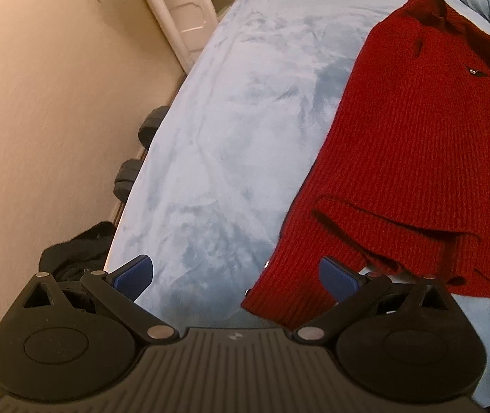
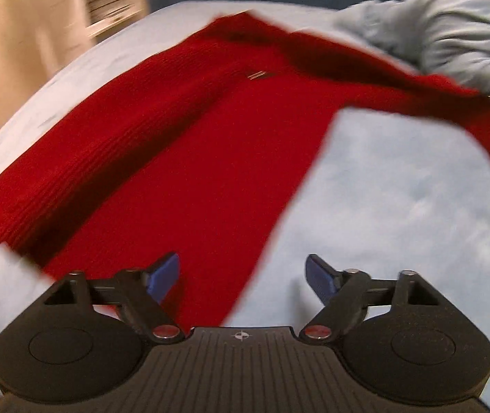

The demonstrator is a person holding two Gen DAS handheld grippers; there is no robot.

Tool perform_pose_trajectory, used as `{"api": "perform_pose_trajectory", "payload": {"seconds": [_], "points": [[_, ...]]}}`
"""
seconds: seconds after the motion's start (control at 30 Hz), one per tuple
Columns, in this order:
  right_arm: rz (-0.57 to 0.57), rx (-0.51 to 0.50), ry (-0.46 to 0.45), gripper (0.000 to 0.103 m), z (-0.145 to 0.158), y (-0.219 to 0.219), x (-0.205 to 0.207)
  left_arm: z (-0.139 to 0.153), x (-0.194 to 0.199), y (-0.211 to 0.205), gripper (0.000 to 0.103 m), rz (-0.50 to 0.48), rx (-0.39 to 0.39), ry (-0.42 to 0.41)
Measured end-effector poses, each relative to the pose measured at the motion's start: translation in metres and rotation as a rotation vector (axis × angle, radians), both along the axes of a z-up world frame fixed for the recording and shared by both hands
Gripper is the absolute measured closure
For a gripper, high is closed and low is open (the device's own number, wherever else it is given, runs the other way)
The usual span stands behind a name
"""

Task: Fold small clothes

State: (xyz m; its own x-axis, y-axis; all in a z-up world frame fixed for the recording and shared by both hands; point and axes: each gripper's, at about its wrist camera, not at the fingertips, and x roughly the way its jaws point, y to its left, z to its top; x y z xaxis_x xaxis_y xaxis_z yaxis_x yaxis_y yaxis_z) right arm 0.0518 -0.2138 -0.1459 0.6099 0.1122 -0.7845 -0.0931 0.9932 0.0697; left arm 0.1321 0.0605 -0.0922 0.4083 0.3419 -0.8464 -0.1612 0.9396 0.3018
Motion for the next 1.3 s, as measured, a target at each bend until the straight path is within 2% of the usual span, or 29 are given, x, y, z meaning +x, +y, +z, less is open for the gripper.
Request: {"api": "perform_pose_trajectory", "payload": {"seconds": [0.07,0.13,0.17,0.2,0.23,0.27,0.37,0.47,0.5,0.53,0.57,0.67,0.73,0.83,0.9,0.93,0.97,1.0,1.03,1.1,1.13,1.17,1.2,1.23,1.3], "points": [[0.048,0.001,0.045,0.014,-0.007,0.017,0.001,-0.003,-0.002,0.005,0.000,0.010,-0.008,0.009],[0.114,-0.062,0.064,0.015,-0.018,0.036,0.004,-0.007,-0.004,0.010,0.000,0.011,-0.006,0.014],[0.134,-0.108,0.044,0.028,-0.024,0.042,0.008,-0.010,-0.004,0.012,0.000,0.006,-0.002,0.015],[0.148,-0.116,0.016,0.065,-0.026,0.043,0.010,-0.013,-0.004,0.013,0.000,0.003,0.009,0.023],[0.144,-0.109,0.001,0.084,-0.024,0.038,0.012,-0.015,-0.003,0.015,0.000,0.002,0.017,0.031],[0.112,-0.122,0.007,0.089,-0.014,0.034,0.017,-0.016,-0.003,0.017,0.000,-0.003,0.017,0.028],[-0.008,-0.058,-0.025,0.090,0.020,-0.010,0.015,-0.021,0.002,0.021,0.000,-0.018,0.017,0.015],[-0.151,-0.074,-0.059,0.090,0.042,-0.067,0.013,-0.030,0.017,0.020,0.000,-0.041,0.008,0.014],[-0.204,-0.127,-0.070,0.090,0.044,-0.082,0.012,-0.034,0.023,0.018,0.000,-0.050,0.012,0.020],[-0.257,-0.175,-0.072,0.090,0.044,-0.096,0.014,-0.040,0.029,0.014,0.000,-0.064,0.013,0.025],[-0.310,-0.179,-0.055,0.090,0.042,-0.111,0.019,-0.043,0.034,0.012,0.000,-0.079,0.010,0.029],[-0.446,-0.111,0.010,0.090,0.032,-0.142,0.023,-0.053,0.044,0.001,0.000,-0.130,-0.011,0.044],[-0.464,-0.084,0.034,0.090,0.019,-0.147,0.030,-0.062,0.048,-0.007,0.000,-0.165,-0.010,0.055],[-0.470,-0.099,0.065,0.089,0.013,-0.139,0.032,-0.083,0.057,-0.017,0.000,-0.229,0.004,0.099],[-0.493,-0.078,0.079,0.089,0.006,-0.148,0.034,-0.090,0.064,-0.017,0.000,-0.236,-0.039,0.092],[-0.502,-0.064,0.086,0.089,0.003,-0.147,0.036,-0.088,0.069,-0.013,0.005,-0.230,-0.068,0.089],[-0.505,-0.056,0.090,0.088,0.003,-0.146,0.036,-0.084,0.071,-0.011,0.042,-0.235,-0.102,0.071],[-0.503,-0.056,0.088,0.088,0.001,-0.149,0.037,-0.078,0.074,-0.009,0.071,-0.260,-0.142,0.047],[-0.497,-0.059,0.083,0.088,0.003,-0.147,0.036,-0.072,0.080,-0.010,0.088,-0.279,-0.119,0.035],[-0.488,-0.060,0.072,0.088,0.000,-0.152,0.041,-0.067,0.100,-0.004,0.097,-0.273,0.027,-0.018],[-0.490,-0.060,0.061,0.088,0.003,-0.154,0.040,-0.062,0.118,0.006,0.103,-0.230,0.126,-0.054],[-0.501,-0.062,0.043,0.088,0.007,-0.157,0.038,-0.055,0.136,0.019,0.103,-0.177,0.193,-0.088],[-0.514,-0.059,0.016,0.088,0.014,-0.159,0.035,-0.044,0.153,0.033,0.103,-0.123,0.210,-0.114],[-0.530,-0.042,-0.008,0.088,0.020,-0.163,0.033,-0.030,0.167,0.048,0.103,-0.075,0.170,-0.131],[-0.541,0.007,-0.035,0.088,0.028,-0.171,0.033,-0.003,0.175,0.060,0.090,-0.068,0.022,-0.175]]}}
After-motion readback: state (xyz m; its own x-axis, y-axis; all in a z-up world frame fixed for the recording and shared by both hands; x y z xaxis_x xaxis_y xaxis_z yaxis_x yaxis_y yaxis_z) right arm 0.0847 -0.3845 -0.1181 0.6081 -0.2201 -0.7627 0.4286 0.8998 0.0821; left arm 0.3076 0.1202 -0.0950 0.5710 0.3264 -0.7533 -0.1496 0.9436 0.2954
